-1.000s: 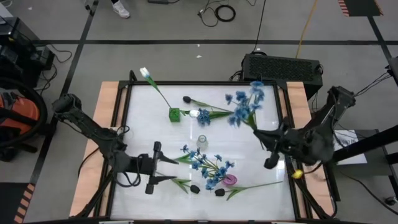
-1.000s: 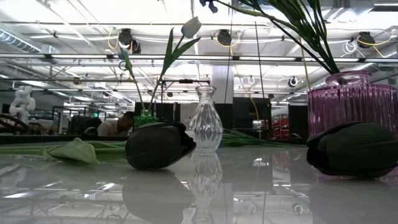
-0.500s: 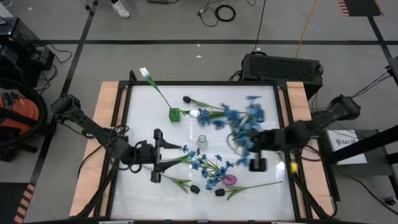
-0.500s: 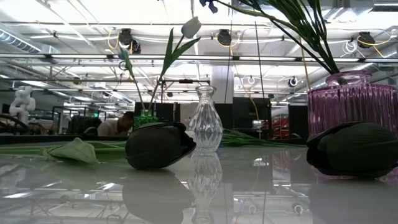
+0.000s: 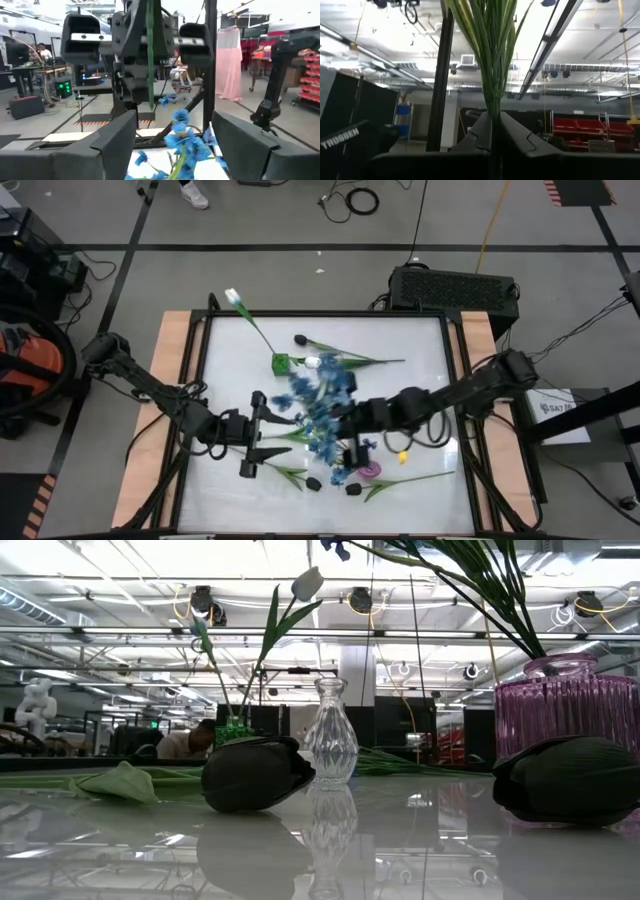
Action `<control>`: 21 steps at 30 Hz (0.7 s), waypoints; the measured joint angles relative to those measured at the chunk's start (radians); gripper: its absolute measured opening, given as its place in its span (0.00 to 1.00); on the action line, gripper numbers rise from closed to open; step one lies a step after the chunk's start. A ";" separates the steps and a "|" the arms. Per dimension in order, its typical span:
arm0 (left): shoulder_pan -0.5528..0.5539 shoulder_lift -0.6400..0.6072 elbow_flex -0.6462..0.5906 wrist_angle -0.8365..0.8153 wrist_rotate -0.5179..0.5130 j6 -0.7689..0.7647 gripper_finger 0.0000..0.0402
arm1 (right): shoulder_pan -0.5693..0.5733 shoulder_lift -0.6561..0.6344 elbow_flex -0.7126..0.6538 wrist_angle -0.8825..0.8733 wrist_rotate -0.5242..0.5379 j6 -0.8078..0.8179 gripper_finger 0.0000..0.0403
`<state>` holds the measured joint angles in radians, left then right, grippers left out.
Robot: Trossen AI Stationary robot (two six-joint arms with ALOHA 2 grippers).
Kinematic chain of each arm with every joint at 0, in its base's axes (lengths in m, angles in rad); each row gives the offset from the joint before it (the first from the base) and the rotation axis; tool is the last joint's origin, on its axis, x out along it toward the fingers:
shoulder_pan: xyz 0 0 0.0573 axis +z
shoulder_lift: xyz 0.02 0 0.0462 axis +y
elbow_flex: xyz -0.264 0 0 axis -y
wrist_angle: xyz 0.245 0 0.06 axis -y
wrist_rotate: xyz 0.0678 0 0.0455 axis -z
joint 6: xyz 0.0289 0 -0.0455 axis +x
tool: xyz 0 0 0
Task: Sort flowers into vase by color
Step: Put the bottom blue flowers into the purple vase
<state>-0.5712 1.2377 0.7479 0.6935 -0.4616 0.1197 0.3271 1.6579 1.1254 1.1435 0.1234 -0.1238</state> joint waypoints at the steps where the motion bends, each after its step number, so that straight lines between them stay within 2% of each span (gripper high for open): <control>1: 0.000 0.000 0.000 0.005 -0.021 -0.008 0.67 | 0.000 0.020 0.032 -0.016 0.000 -0.010 0.02; 4: 0.001 0.000 0.000 0.007 -0.080 -0.033 0.67 | 0.000 0.064 0.118 -0.071 0.000 -0.044 0.02; 8: 0.000 0.000 0.000 0.004 -0.088 -0.033 0.67 | 0.001 0.104 0.185 -0.153 0.000 -0.066 0.02; 16: 0.000 0.000 0.000 -0.001 -0.088 -0.034 0.67 | -0.001 0.106 0.192 -0.167 0.001 -0.062 0.02; 21: 0.001 0.003 0.000 0.029 -0.054 -0.026 0.67 | -0.011 0.106 0.192 -0.168 0.001 -0.059 0.02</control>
<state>-0.5701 1.2405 0.7475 0.7221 -0.5161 0.0932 0.3159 1.7641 1.3178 0.9750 0.1245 -0.1825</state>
